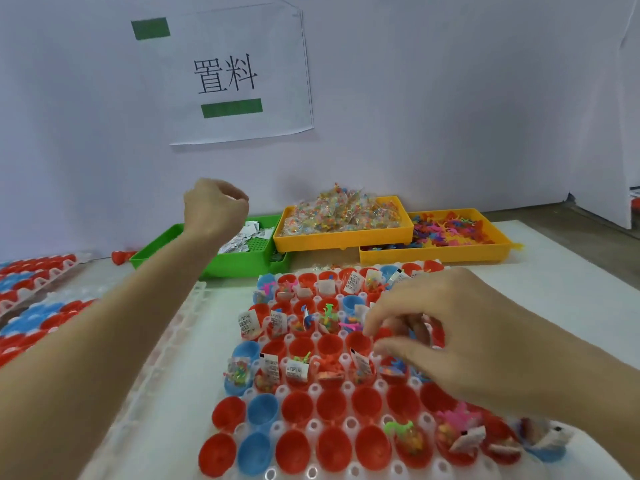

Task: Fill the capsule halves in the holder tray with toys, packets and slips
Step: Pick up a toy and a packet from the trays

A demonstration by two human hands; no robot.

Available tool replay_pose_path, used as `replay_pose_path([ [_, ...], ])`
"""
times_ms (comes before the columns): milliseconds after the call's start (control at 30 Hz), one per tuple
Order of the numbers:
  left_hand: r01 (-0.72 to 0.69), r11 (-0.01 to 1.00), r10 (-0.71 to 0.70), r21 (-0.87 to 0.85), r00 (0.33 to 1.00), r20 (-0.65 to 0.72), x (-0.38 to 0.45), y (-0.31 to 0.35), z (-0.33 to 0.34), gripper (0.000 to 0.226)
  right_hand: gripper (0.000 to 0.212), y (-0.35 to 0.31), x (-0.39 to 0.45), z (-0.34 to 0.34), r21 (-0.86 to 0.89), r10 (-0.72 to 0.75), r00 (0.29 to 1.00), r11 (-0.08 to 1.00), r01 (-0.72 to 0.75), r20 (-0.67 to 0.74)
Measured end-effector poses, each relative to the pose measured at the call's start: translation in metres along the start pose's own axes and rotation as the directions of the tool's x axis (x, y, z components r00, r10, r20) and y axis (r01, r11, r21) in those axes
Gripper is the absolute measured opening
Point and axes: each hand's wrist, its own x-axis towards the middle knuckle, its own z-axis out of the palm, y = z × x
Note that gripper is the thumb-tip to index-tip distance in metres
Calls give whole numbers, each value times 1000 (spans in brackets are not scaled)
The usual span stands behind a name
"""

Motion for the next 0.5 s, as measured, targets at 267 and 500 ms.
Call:
replay_pose_path([
  [267, -219, 748, -56, 626, 920, 389, 47, -42, 29, 28, 7, 0, 1, -37, -29, -17, 992, 999, 14, -122],
  [500, -228, 707, 4, 670, 948, 318, 54, -57, 43, 18, 8, 12, 3, -36, -18, -76, 968, 997, 74, -238],
])
